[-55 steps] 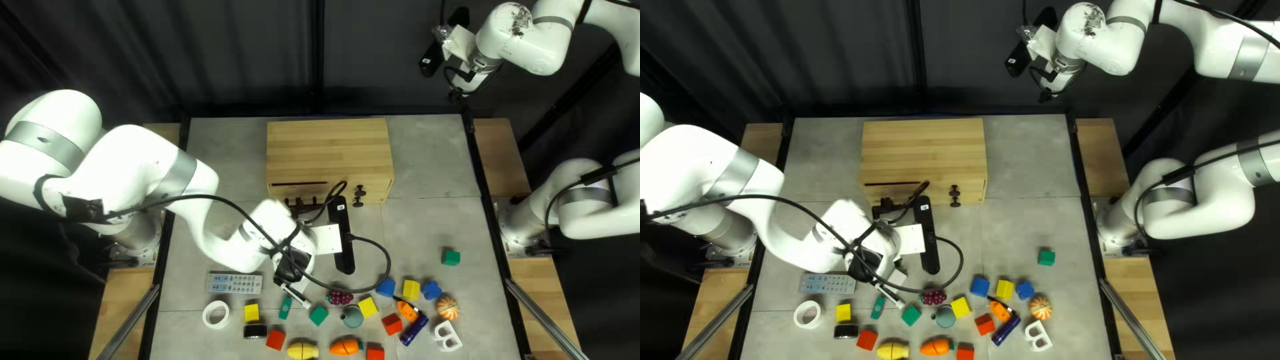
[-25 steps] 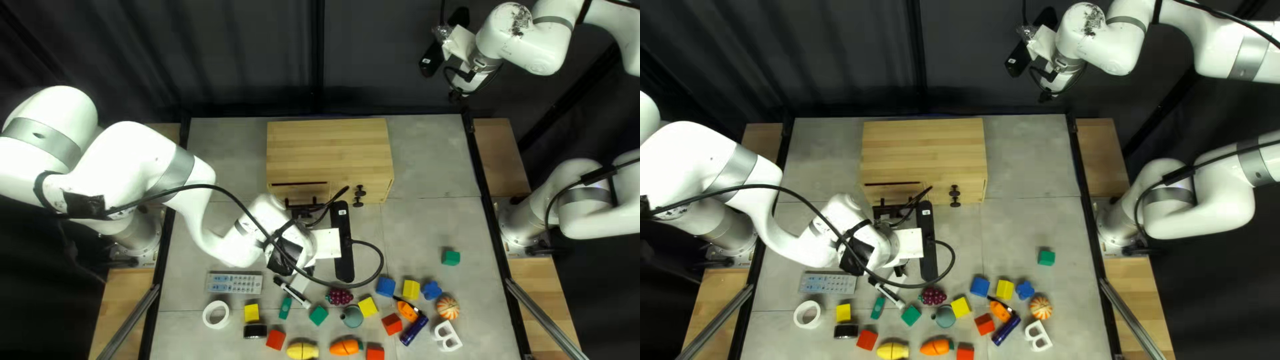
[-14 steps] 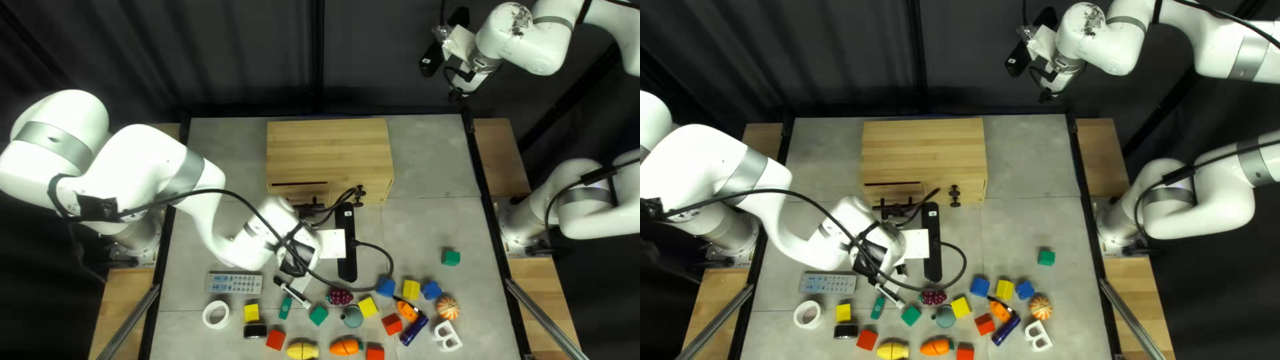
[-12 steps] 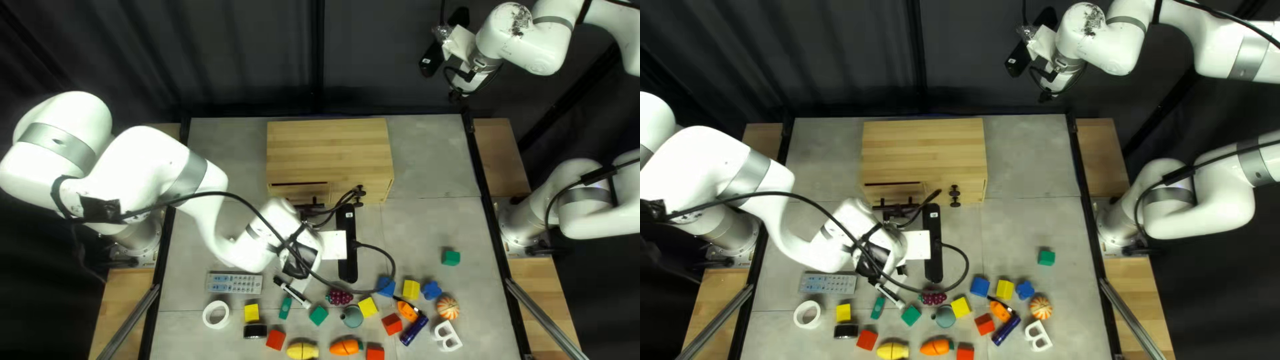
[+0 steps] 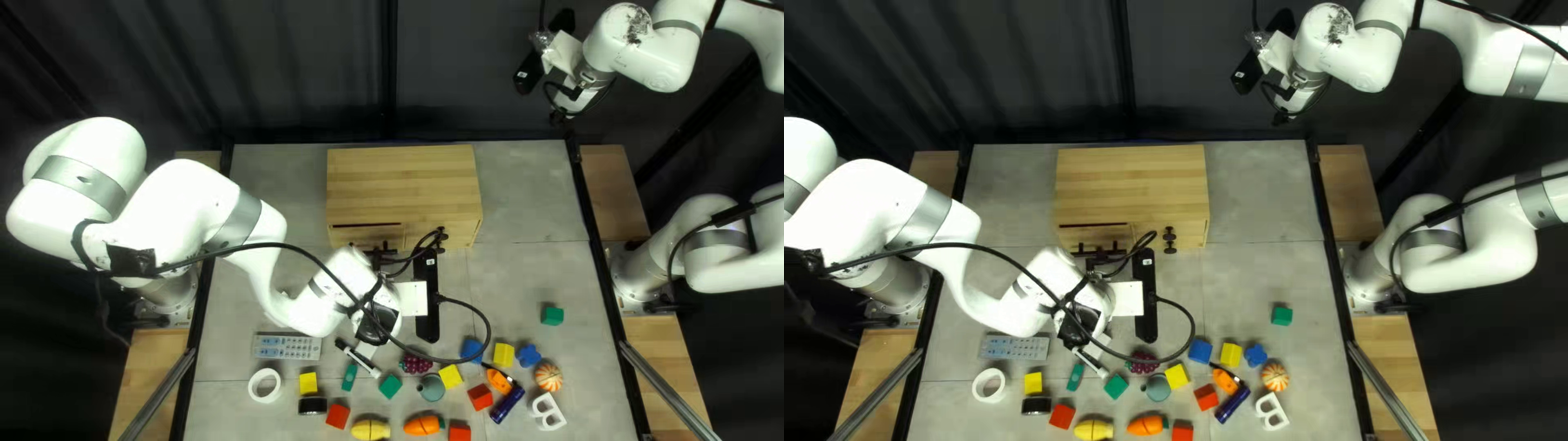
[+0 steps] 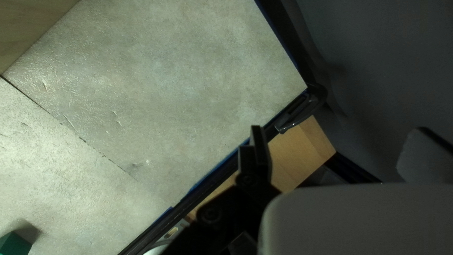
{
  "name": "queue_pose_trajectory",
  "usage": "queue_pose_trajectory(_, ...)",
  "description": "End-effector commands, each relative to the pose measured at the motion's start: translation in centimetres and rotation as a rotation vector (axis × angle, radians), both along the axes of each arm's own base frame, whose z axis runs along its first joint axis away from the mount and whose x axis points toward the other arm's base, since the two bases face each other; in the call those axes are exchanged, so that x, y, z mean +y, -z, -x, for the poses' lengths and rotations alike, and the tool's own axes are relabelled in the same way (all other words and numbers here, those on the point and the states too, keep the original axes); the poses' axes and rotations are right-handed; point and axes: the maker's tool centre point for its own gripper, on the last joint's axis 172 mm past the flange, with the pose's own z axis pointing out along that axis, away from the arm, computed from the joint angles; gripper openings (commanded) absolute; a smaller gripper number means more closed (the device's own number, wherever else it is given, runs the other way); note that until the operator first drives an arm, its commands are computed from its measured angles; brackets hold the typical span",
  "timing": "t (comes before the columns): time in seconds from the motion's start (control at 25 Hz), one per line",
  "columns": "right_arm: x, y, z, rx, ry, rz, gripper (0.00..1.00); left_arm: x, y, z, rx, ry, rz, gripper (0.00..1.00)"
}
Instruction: Open drawers and place objects into drawer and close
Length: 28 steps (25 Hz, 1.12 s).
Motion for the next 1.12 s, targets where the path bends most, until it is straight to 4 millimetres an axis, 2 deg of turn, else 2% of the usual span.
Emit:
queue_pose_trajectory(0.04,0.0,0.0,0.0,0.0,0.0,0.0,1.0,0.9,0.2,0.0,-0.009,-0.017,-0.007,1.0)
queue_pose_trajectory(0.4,0.0,0.0,0.0,0.0,0.0,0.0,1.0,2.1,1.1,0.4,-0.027,-0.049,-0.006,1.0)
queue_pose_trajectory(0.76,0.0,0.0,0.0,0.0,0.0,0.0,1.0,2.0,0.9,0.4,-0.023,-0.048,-0.012,1.0)
queue_pose_trajectory(1.12,0.0,0.0,0.0,0.0,0.0,0.0,1.0,2.1,1.4,0.4,-0.02,-0.054,-0.007,1.0)
